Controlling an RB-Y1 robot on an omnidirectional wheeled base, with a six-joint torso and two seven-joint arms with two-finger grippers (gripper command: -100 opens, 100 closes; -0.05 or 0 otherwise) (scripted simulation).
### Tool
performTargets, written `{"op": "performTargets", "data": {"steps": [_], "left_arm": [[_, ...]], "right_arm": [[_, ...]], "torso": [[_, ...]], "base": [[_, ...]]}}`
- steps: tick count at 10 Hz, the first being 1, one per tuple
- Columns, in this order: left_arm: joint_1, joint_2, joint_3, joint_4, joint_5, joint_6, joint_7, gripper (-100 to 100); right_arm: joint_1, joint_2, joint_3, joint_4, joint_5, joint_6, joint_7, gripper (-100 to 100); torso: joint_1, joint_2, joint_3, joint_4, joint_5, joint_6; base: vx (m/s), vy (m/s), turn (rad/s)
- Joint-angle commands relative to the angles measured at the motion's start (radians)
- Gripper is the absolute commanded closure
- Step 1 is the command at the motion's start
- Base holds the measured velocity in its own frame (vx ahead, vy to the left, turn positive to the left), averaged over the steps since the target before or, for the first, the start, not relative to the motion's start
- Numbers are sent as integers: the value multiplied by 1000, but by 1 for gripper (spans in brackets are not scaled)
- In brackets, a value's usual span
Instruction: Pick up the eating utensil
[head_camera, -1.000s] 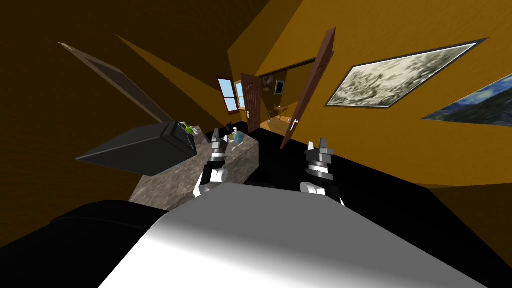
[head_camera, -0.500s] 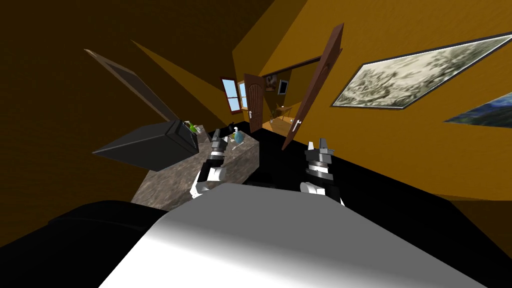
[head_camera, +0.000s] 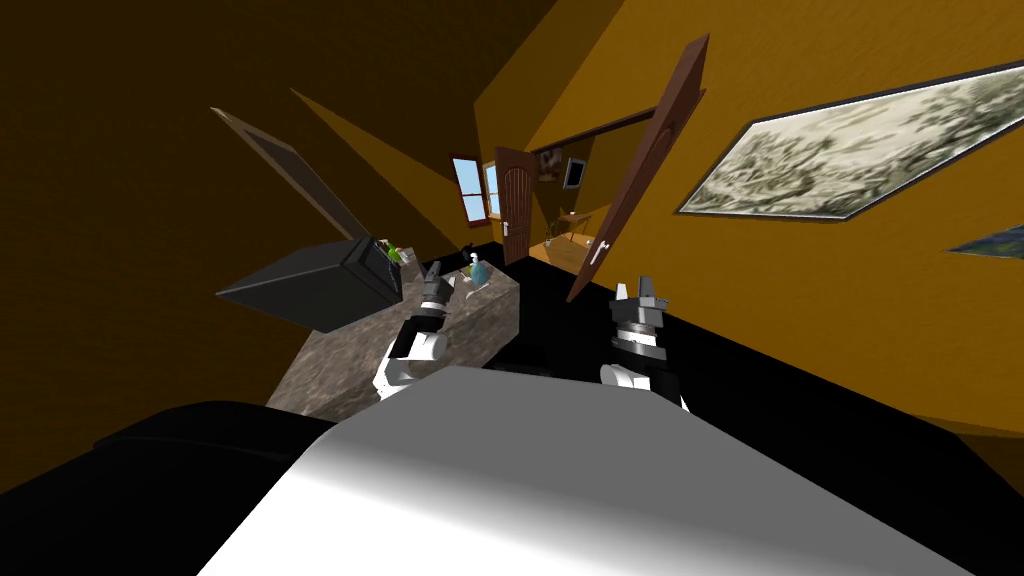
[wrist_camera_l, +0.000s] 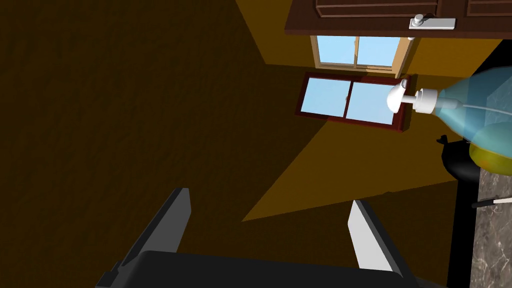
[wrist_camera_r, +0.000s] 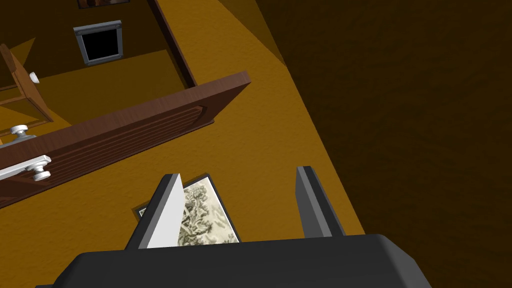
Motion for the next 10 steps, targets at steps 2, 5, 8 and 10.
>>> {"op": "performTargets", "data": {"steps": [2, 5, 8, 10], "left_arm": [[-10, 22, 27, 5, 22, 78, 28, -100], [-14, 38, 46, 9, 38, 157, 46, -100], [-19, 55, 65, 16, 54, 243, 64, -100], [-22, 72, 85, 24, 72, 295, 81, -100]], "right_arm": [[0, 0, 0, 0, 0, 0, 0, 0], [0, 0, 0, 0, 0, 0, 0, 0], [0, 0, 0, 0, 0, 0, 0, 0], [0, 0, 0, 0, 0, 0, 0, 0]], "torso": [[0, 0, 0, 0, 0, 0], [2, -1, 0, 0, 0, 1], [1, -1, -1, 0, 0, 0], [2, -1, 0, 0, 0, 1]], "base": [[20, -53, 93], [18, -33, 44], [22, -46, 69], [18, -30, 35]]}}
